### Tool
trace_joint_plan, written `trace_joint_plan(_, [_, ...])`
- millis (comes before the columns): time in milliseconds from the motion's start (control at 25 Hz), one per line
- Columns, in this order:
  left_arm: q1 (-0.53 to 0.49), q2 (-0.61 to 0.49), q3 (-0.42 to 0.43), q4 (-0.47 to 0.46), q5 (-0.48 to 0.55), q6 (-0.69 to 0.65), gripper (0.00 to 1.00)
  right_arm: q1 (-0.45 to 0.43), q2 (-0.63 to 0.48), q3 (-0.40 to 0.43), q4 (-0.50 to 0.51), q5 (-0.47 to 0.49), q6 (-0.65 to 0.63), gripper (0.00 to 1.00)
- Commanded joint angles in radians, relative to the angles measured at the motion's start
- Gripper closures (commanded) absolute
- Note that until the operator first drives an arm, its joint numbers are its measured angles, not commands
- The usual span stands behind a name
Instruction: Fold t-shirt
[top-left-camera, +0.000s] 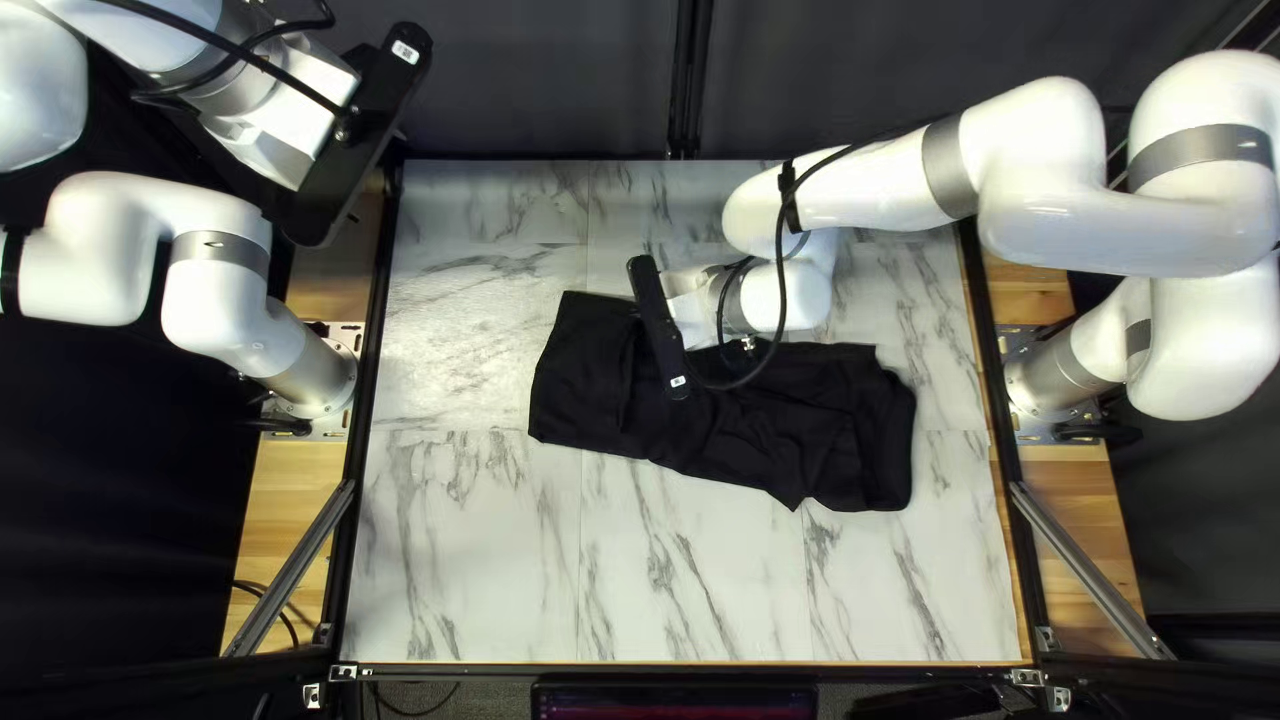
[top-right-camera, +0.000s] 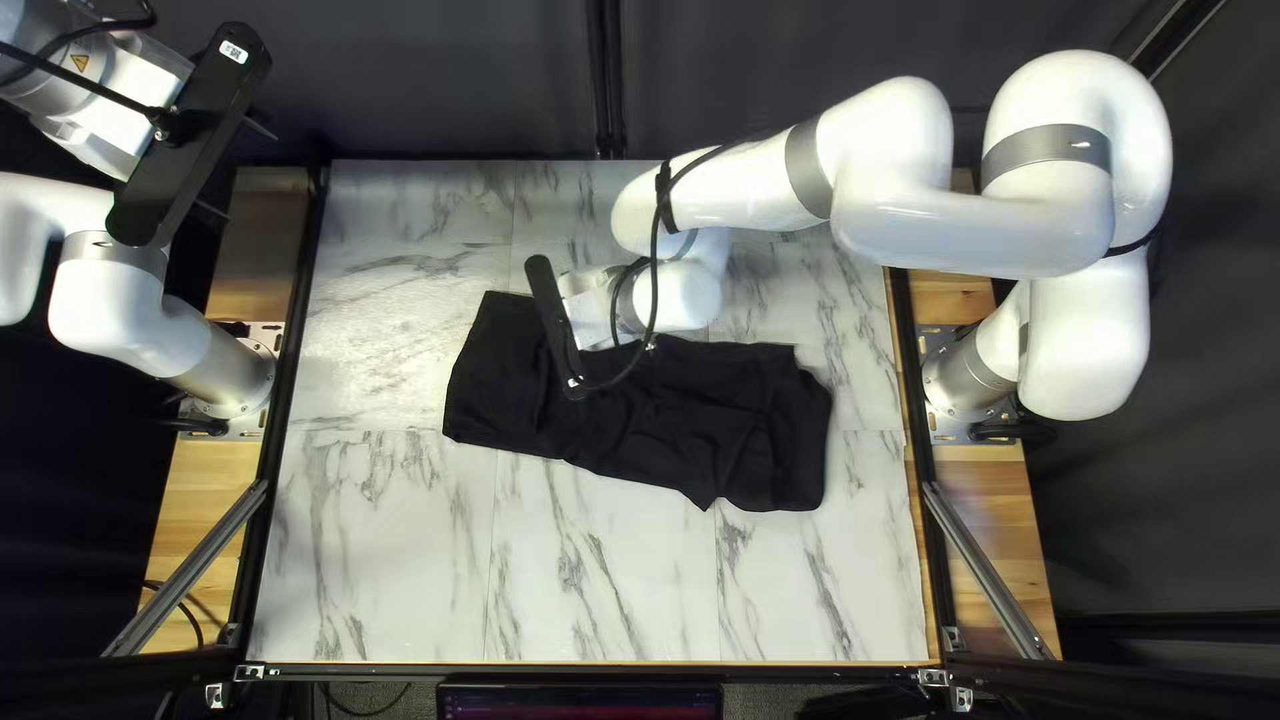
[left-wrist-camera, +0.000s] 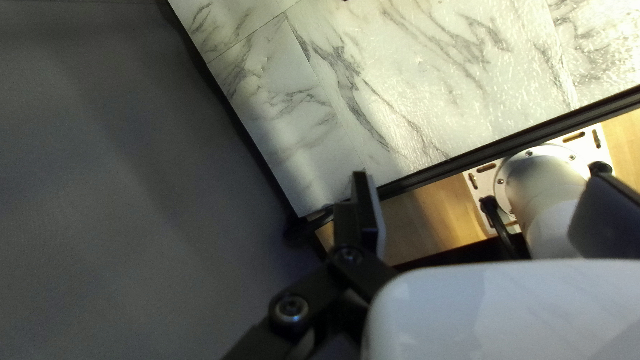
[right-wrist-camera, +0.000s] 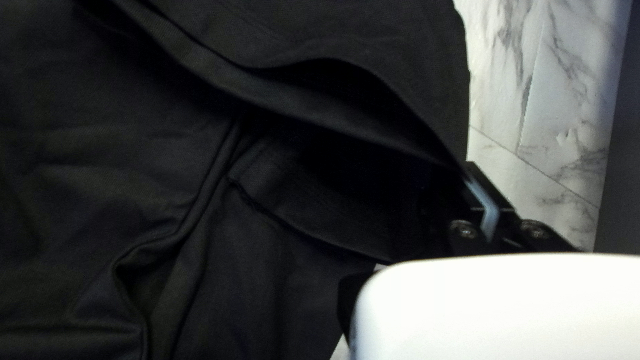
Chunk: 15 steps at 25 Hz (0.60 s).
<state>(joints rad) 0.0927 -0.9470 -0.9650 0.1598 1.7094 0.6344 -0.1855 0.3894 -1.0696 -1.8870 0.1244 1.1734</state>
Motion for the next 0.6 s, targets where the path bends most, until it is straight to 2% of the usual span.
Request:
trace_joint_plan(40, [0.0,0.0,0.0,0.0,0.0,0.0,0.0,0.005,-0.004,0.009,0.031,0.006,-0.017,0.0])
trace_joint_plan(280, [0.0,0.0,0.0,0.0,0.0,0.0,0.0,0.011,0.019,0.001,0.103,0.016,-0.082,0.0])
trace_joint_plan(320, [0.0,0.0,0.0,0.0,0.0,0.0,0.0,0.008,0.024,-0.004,0.124,0.014,-0.106,0.07])
trace_joint_plan(360, [0.0,0.0,0.0,0.0,0.0,0.0,0.0,0.007,0.026,-0.007,0.137,0.014,-0.121,0.38])
trace_joint_plan(400, [0.0,0.0,0.0,0.0,0.0,0.0,0.0,0.007,0.031,-0.014,0.158,0.013,-0.144,1.0])
trace_joint_plan(600, [0.0,0.0,0.0,0.0,0.0,0.0,0.0,0.018,0.044,-0.035,0.193,0.018,-0.183,1.0])
